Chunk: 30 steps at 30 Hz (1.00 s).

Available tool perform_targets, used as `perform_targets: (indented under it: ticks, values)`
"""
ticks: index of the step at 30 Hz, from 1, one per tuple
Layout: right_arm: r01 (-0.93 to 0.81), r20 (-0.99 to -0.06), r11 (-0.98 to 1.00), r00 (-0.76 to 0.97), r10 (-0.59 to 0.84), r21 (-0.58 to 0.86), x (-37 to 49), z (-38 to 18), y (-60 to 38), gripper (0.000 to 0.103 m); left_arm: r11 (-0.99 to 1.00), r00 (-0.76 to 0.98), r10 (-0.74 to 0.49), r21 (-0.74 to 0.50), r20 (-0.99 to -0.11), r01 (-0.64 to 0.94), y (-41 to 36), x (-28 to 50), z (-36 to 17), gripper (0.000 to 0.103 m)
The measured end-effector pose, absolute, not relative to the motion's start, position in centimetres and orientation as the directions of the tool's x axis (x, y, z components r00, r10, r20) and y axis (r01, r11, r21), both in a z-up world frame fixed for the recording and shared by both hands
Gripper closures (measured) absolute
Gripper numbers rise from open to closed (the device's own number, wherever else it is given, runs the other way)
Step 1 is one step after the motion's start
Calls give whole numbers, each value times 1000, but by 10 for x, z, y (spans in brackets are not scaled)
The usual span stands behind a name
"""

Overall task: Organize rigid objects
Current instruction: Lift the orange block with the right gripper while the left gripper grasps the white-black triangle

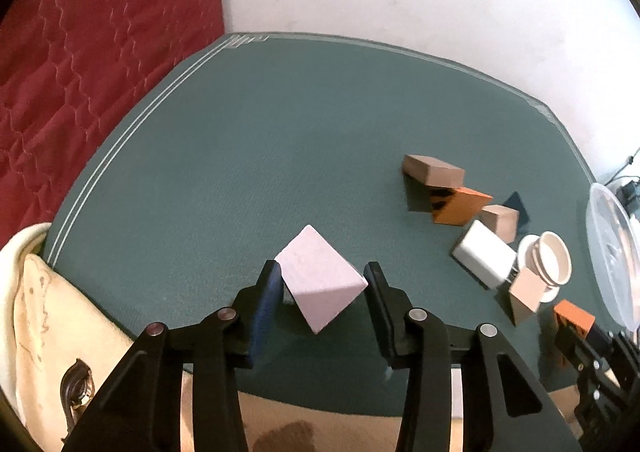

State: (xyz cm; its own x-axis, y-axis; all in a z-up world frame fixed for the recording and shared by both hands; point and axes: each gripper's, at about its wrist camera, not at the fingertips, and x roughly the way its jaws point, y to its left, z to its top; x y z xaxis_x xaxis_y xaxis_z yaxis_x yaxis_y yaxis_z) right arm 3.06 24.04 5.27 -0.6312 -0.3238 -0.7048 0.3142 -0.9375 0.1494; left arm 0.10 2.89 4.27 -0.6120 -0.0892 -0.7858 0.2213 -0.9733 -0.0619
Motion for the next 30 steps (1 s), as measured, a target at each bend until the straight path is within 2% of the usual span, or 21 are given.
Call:
perform_targets:
  ticks: [12,22,30]
  values:
    - [214,-664,-949,-677,-316,233,20,70,272,71,-980,-624,-90,-42,-776,194,41,4,55,59]
    - [-31,-634,-970,-762,-135,243,10,91,349,71,-983,-639,-95,-27,-763,179,40,2,58,59]
    - [-162,-639,-963,-769,-14,215,3,91,381,71,-988,-656,-88,-18,-750,152,52,5,67,59]
